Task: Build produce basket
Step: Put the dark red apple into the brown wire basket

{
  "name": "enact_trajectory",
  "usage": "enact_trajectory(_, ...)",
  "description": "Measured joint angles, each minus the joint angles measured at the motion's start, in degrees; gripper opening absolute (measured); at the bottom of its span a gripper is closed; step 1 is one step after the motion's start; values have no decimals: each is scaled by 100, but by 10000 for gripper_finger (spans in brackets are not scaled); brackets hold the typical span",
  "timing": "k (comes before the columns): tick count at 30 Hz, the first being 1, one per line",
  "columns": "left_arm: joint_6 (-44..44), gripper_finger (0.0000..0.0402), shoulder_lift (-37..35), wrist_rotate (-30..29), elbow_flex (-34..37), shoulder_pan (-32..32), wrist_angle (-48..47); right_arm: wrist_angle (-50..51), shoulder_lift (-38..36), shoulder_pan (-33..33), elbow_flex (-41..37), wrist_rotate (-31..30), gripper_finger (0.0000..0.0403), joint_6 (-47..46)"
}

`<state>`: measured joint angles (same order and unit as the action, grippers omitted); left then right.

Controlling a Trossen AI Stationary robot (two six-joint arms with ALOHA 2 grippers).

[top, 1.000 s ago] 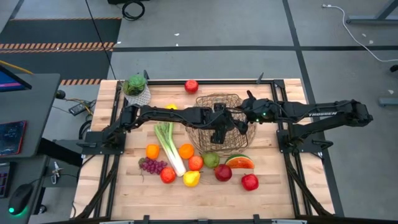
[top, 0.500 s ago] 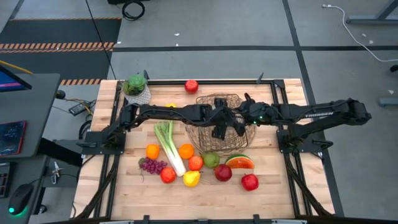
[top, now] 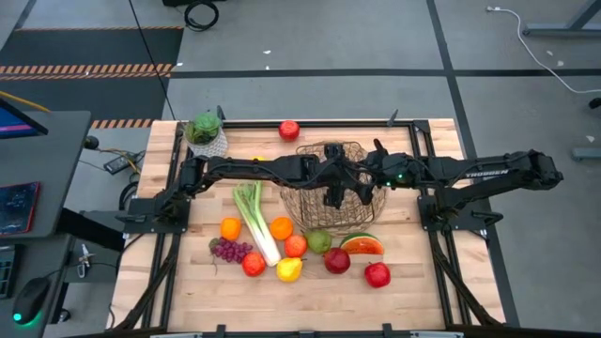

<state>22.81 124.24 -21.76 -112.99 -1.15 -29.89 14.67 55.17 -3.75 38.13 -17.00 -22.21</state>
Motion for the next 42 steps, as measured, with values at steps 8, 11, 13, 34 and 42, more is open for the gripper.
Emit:
enact_trajectory(8,-116,400,2,7,0,3,-4,-97,10,-45,0,-1,400,296)
enact_trajectory(11,-116,400,5,15,0,2,-6,-141,12,-50,0,2,400,237)
enact_trajectory(13,-120,400,5,24,0,3,-12,-187,12,-50,0,36,400,132)
enact_trajectory(34,-524,400,-96,-494,7,213,-1417,3,5,-318,9,-139,399,-313)
enact_trajectory(42,-570,400,-96,-540,7,207,-1580,-17,-14,-327,105,608,399,-265)
